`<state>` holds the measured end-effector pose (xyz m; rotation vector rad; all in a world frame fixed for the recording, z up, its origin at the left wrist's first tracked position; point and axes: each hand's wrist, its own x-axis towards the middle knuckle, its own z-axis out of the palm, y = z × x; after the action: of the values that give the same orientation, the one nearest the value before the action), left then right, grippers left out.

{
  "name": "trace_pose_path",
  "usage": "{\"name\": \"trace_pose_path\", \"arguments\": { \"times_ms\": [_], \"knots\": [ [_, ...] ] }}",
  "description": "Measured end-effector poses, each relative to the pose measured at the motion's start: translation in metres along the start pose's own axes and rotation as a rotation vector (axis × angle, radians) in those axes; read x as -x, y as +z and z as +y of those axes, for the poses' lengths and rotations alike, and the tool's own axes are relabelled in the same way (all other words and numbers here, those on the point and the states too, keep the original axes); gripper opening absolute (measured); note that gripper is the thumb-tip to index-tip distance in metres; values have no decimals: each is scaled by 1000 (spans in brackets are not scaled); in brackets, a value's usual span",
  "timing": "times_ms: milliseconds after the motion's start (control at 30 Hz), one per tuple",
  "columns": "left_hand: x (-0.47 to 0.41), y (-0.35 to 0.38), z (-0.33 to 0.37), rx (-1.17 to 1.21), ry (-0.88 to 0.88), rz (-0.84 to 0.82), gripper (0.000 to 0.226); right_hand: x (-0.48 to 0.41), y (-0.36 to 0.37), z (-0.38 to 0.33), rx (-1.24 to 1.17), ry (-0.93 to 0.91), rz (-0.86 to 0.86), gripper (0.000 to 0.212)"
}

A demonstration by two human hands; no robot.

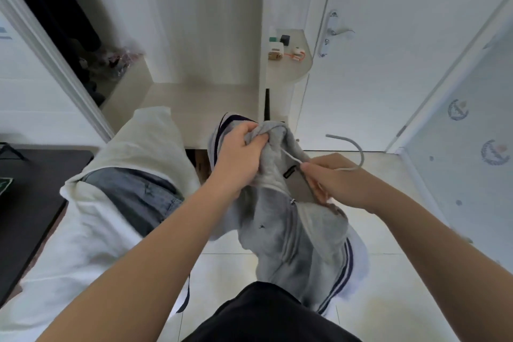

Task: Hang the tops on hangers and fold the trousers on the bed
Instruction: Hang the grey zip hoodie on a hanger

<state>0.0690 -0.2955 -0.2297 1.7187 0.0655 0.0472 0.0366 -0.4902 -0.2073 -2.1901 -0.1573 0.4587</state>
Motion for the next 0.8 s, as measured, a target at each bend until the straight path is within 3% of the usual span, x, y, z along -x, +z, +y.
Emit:
{"name": "trace_pose_path", "arguments": {
  "times_ms": [133, 300, 500, 600, 733, 800],
  "knots": [
    [-13, 13, 15, -121, 174, -101, 14, 11, -10, 13, 11, -10, 87, 42],
    [-35, 10, 43, -250, 422, 6, 22, 19, -8, 36, 232, 69, 20, 41],
    [-33, 25, 29, -531, 390, -327, 14, 20, -33, 12, 156, -46, 110, 40],
    [-27, 27, 14, -510, 370, -449, 13, 14, -37, 7, 152, -78, 190, 43],
    [-31, 14, -2, -754, 615, -377, 35, 12, -43, 2, 152, -117, 183, 46],
    [-30, 13, -3, -802, 629, -414, 44, 8, -46, -1, 100, -135, 157, 45]
  ]
}}
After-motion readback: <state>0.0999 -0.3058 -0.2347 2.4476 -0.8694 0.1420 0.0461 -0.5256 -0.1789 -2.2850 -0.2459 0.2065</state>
